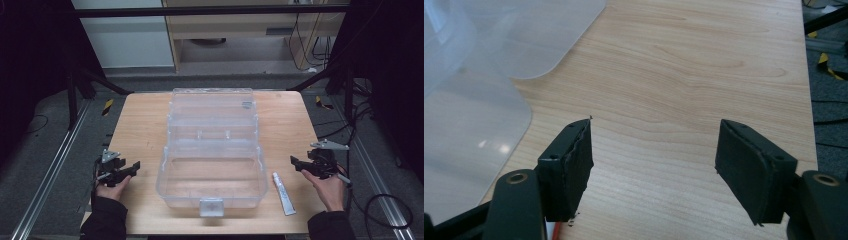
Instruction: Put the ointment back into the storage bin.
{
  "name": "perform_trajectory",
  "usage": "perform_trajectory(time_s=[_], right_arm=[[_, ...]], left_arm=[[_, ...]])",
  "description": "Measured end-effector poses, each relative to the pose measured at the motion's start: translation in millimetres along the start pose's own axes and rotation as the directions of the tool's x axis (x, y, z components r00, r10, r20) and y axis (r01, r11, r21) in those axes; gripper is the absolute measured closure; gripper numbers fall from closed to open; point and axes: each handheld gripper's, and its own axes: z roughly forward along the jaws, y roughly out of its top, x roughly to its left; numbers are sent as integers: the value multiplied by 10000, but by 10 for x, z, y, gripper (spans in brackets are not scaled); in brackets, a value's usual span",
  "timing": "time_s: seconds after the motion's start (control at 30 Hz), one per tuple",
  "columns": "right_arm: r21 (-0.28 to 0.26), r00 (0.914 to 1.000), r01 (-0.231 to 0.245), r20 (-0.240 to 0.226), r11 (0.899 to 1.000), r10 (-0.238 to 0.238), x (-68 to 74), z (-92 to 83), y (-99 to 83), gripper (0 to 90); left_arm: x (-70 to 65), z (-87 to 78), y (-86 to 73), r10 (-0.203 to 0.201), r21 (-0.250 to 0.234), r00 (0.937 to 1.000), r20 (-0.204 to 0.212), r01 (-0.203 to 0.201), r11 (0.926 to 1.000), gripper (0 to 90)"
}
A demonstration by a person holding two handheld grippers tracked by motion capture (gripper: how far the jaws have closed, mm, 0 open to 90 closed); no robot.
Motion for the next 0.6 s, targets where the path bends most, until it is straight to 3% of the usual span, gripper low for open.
perform_trajectory(time_s=[0.3, 0.6], right_arm=[[526, 9990, 306, -330, 9981, -288, 120, -80, 129, 326], [851, 9939, 989, -581, 9914, -942, 282, -163, 265, 320]], left_arm=[[-16, 8, -3, 90, 130, 10000, 37, -91, 9999, 363], [-32, 20, -2, 248, 277, 9996, 124, -252, 9993, 366]])
